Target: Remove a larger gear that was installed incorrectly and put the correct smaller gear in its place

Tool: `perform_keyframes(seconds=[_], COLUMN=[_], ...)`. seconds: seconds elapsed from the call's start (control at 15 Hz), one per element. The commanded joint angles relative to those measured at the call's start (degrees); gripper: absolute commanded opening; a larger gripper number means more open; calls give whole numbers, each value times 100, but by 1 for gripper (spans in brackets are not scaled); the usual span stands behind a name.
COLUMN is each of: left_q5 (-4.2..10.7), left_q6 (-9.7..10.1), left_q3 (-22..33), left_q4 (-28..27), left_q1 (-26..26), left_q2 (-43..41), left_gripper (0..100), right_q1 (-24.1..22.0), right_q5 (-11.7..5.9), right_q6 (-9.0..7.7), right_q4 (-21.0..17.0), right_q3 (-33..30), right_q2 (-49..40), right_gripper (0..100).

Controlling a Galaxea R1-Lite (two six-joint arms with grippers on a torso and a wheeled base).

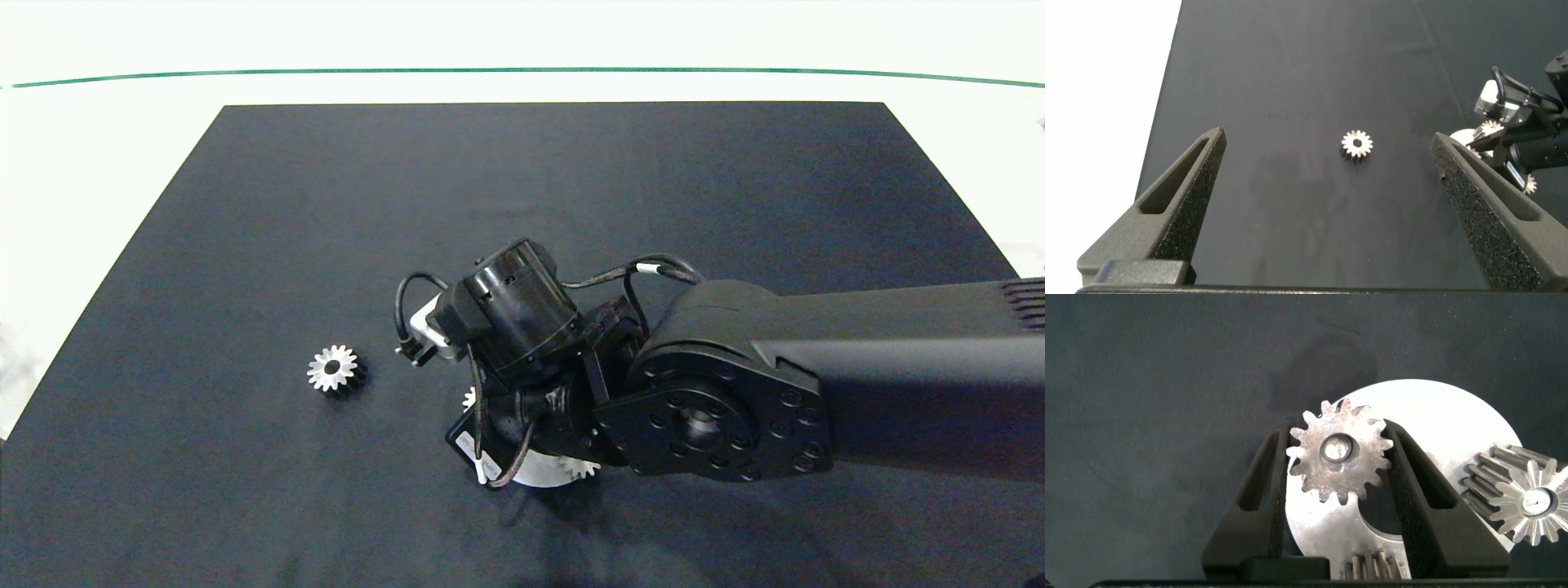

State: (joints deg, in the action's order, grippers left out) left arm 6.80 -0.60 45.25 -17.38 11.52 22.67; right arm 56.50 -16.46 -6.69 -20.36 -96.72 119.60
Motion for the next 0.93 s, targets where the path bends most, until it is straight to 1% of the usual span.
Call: perform_keyframes(seconds=[0.07,0.13,0.4,0.67,0.8,0.87,0.93], left_q5=[5,5,5,14,14,14,14], left_q6=[-2,-2,-2,-2,-2,-2,-2], left_q3=[1,1,-8,-16,-25,-43,-43], left_q4=[-11,-11,-11,-19,-19,-19,-28], left_q1=[-1,-1,-9,-9,-18,-18,-18], left_q2=[0,0,9,44,53,53,62], left_gripper=[100,100,100,100,100,100,100], right_q1=[1,1,-8,-17,-25,-43,-96], right_q5=[-15,-15,-15,-24,-59,-86,-165], right_q6=[-7,1,10,10,1,10,19], right_q4=[-30,-30,-38,-38,-82,-179,-232], right_q3=[22,13,110,364,461,514,646], right_q2=[2,2,-174,-508,-754,-956,-1255], right_gripper=[19,100,100,100,100,100,100])
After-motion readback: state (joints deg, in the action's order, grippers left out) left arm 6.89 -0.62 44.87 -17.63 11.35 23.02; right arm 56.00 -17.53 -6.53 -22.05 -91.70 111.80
